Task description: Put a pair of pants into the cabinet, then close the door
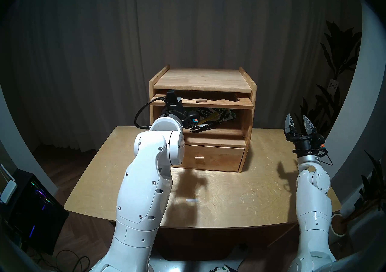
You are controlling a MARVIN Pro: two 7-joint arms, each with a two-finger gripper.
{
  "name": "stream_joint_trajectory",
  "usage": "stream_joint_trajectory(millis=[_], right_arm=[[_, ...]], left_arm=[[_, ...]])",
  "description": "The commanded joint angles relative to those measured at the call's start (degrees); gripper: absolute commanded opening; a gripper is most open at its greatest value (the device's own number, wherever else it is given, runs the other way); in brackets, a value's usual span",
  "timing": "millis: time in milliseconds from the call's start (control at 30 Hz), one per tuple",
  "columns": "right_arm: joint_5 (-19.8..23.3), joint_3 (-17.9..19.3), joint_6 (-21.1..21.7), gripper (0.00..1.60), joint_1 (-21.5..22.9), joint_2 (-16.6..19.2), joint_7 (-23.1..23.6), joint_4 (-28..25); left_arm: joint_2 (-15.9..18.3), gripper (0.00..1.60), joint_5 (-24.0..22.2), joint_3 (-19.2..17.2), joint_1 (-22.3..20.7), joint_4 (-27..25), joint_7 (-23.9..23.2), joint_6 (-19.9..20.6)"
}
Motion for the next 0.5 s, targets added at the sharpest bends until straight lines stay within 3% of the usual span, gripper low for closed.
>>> stream_joint_trajectory(millis=[0, 467], right_arm=[[-0.10, -0.15, -0.36, 1.60, 0.55, -0.02, -0.07, -1.12], [-0.11, -0.15, -0.36, 1.60, 0.55, -0.03, -0.08, -1.13]], left_arm=[[1.56, 0.00, -0.32, 0.95, 5.80, -5.94, -0.69, 1.35], [4.44, 0.00, -0.62, 1.11, 13.76, -15.48, -0.12, 2.05]])
